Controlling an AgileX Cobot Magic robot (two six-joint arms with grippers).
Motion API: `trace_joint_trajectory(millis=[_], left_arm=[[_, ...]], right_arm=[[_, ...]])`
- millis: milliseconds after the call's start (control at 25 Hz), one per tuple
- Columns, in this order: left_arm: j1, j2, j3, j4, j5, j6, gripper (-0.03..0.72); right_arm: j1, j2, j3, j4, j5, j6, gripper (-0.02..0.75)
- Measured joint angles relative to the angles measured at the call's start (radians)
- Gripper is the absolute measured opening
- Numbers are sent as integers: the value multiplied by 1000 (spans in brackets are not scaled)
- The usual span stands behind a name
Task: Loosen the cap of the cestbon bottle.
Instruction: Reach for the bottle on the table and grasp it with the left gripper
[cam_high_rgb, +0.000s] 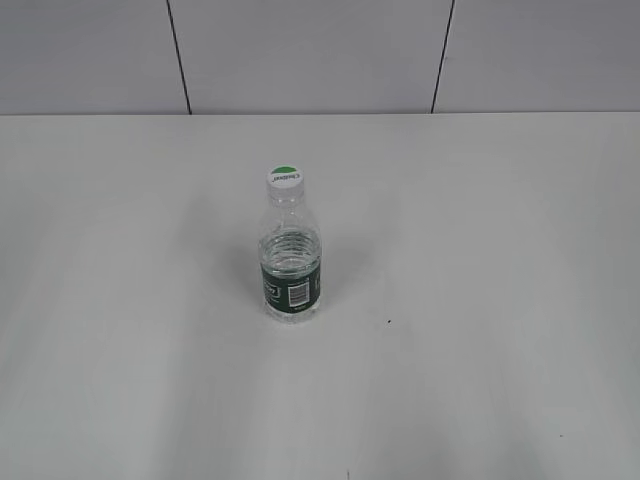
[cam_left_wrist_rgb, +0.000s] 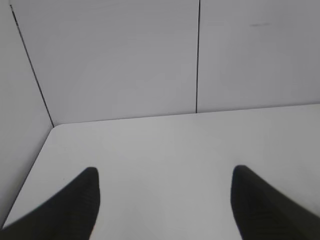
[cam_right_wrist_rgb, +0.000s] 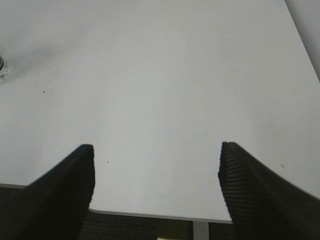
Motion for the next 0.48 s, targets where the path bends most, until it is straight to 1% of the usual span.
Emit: trace_joint_trajectory(millis=[160,360,480], left_arm=[[0,177,0,0,-137,33,496],[0,406,0,8,-352,38,496],[0,532,1,7,-448,38,496]], right_arm=[[0,0,0,0,0,0,589],[0,0,0,0,0,3,589],[0,0,0,0,0,5,589]])
